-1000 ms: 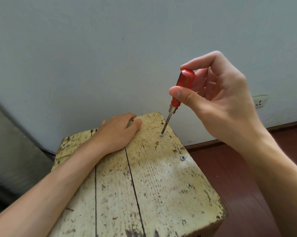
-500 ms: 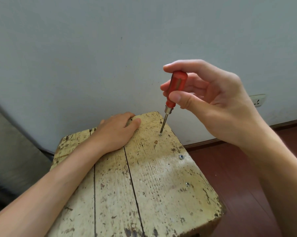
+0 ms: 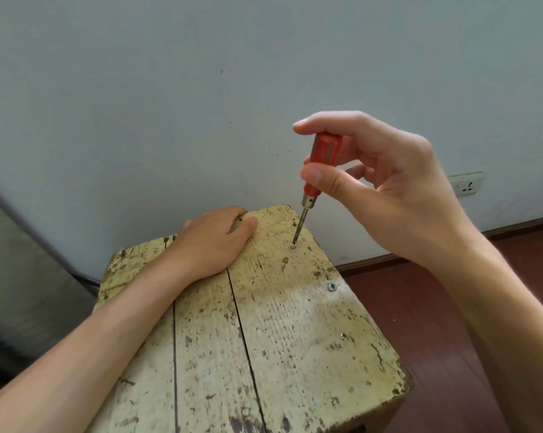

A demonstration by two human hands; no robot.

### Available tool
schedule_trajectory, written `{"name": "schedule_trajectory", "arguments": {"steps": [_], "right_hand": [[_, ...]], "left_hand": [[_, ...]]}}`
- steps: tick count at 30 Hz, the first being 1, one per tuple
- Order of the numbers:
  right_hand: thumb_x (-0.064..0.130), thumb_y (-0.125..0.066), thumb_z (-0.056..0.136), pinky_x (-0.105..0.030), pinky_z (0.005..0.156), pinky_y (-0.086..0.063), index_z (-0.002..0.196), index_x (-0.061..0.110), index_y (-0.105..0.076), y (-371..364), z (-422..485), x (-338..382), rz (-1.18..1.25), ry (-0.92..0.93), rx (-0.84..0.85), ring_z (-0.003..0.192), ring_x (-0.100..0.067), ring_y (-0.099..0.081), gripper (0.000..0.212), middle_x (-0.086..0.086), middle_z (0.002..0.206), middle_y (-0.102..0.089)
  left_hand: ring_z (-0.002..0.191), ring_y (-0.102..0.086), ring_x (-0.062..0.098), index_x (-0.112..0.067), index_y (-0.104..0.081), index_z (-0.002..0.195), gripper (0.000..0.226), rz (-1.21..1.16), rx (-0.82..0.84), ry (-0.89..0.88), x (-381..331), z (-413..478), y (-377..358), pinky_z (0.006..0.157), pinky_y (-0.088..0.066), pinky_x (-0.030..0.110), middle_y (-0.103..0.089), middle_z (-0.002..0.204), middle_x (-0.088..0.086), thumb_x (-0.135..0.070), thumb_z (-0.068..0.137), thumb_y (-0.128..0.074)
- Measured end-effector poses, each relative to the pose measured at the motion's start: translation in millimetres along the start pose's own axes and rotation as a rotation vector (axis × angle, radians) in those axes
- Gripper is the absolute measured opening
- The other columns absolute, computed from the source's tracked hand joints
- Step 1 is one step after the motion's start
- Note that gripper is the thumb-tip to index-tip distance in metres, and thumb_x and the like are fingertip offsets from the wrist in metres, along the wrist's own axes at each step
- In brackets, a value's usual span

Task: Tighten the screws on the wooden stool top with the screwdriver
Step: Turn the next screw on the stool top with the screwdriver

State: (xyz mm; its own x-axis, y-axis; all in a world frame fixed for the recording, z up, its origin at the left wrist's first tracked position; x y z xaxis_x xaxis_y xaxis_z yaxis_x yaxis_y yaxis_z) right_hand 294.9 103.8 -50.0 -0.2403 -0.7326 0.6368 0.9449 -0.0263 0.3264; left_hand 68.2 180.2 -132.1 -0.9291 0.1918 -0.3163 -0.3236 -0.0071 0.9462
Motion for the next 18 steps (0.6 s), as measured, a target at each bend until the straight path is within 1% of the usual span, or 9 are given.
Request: {"name": "schedule_trajectory", "arguments": {"steps": [2,3,5,7,9,11,12,15,18], "right_hand": [[0.013,-0.069,0.104,-0.060,0.088,-0.057,0.138,0.024,-0.065,2.5,-1.2,0.3,0.029,0.003,0.065,0.108,-0.023,-0.074,0.036,0.002,0.108,-0.073],[0.010,-0.066,0.105,-0.059,0.091,-0.057,0.142,0.020,-0.063,3.8,-1.7,0.5,0.044,-0.003,0.091,0.112,-0.024,-0.073,0.039,0.001,0.113,-0.073],[0.005,-0.063,0.106,-0.055,0.097,-0.058,0.147,0.017,-0.059,5.3,-2.3,0.8,0.065,-0.018,0.124,0.114,-0.023,-0.074,0.043,-0.003,0.121,-0.073],[0.000,-0.064,0.105,-0.047,0.100,-0.060,0.146,0.016,-0.060,6.1,-1.9,1.1,0.080,-0.030,0.122,0.112,-0.021,-0.075,0.044,-0.007,0.122,-0.074],[-0.002,-0.067,0.103,-0.039,0.098,-0.062,0.140,0.016,-0.064,6.2,-1.5,1.8,0.098,-0.030,0.104,0.112,-0.018,-0.076,0.041,-0.011,0.118,-0.075],[-0.001,-0.070,0.100,-0.037,0.095,-0.063,0.133,0.017,-0.066,5.5,-1.3,3.0,0.111,-0.023,0.079,0.110,-0.017,-0.076,0.038,-0.012,0.113,-0.075],[0.000,-0.072,0.099,-0.039,0.093,-0.064,0.130,0.018,-0.067,4.7,-1.2,3.6,0.114,-0.016,0.067,0.108,-0.017,-0.077,0.036,-0.011,0.110,-0.076],[0.005,-0.078,0.096,-0.053,0.088,-0.062,0.125,0.020,-0.068,-0.3,0.1,3.7,0.096,-0.002,0.029,0.099,-0.024,-0.079,0.034,0.002,0.098,-0.074],[0.012,-0.084,0.093,-0.062,0.080,-0.059,0.122,0.017,-0.068,-4.6,1.8,1.2,0.092,-0.026,-0.061,0.086,-0.023,-0.079,0.033,0.004,0.088,-0.072]], "left_hand": [[0.113,-0.058,0.017,-0.033,-0.058,0.127,0.045,-0.003,0.001,0.002,0.1,-0.2,-0.1,0.106,-0.039,0.049,-0.064,0.118,-0.011,-0.059,0.103,-0.029],[0.113,-0.058,0.017,-0.033,-0.057,0.127,0.045,-0.005,0.001,0.002,0.0,-0.3,0.0,0.106,-0.039,0.048,-0.064,0.118,-0.011,-0.059,0.103,-0.029],[0.113,-0.058,0.018,-0.033,-0.057,0.127,0.045,-0.004,0.004,0.001,-0.3,-0.5,0.1,0.105,-0.040,0.049,-0.064,0.118,-0.010,-0.059,0.103,-0.029],[0.113,-0.058,0.018,-0.032,-0.058,0.127,0.045,-0.001,0.005,0.000,-0.5,-0.5,0.3,0.105,-0.040,0.049,-0.064,0.117,-0.010,-0.059,0.103,-0.030],[0.113,-0.058,0.019,-0.032,-0.058,0.127,0.045,-0.001,0.002,0.001,-0.6,-0.5,0.7,0.105,-0.041,0.049,-0.065,0.117,-0.009,-0.058,0.103,-0.030],[0.115,-0.057,0.019,-0.031,-0.058,0.128,0.046,0.003,0.002,0.006,-0.9,-0.7,0.7,0.105,-0.040,0.048,-0.064,0.119,-0.008,-0.058,0.103,-0.030],[0.115,-0.057,0.019,-0.031,-0.057,0.128,0.046,0.004,0.003,0.009,-1.1,-0.9,0.7,0.105,-0.040,0.048,-0.064,0.120,-0.008,-0.058,0.103,-0.030],[0.111,-0.058,0.018,-0.032,-0.059,0.122,0.042,0.001,0.001,0.009,-1.7,-1.8,1.0,0.105,-0.040,0.048,-0.065,0.114,-0.010,-0.057,0.103,-0.031],[0.108,-0.059,0.018,-0.032,-0.060,0.117,0.040,-0.007,-0.005,0.007,-2.6,-2.8,1.8,0.104,-0.041,0.049,-0.065,0.110,-0.010,-0.057,0.104,-0.031]]}}
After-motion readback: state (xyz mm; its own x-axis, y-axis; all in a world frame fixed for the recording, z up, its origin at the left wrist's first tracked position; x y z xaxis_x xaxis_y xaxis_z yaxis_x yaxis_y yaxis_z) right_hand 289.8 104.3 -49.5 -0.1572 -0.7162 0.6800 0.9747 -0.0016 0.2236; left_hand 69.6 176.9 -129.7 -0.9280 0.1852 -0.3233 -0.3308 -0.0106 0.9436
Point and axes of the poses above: each hand's wrist, its own z-axis towards the middle knuckle, its own y-axis out of the back of the hand, x = y × z, the point moved 5 cm from there along z, towards the middle knuckle
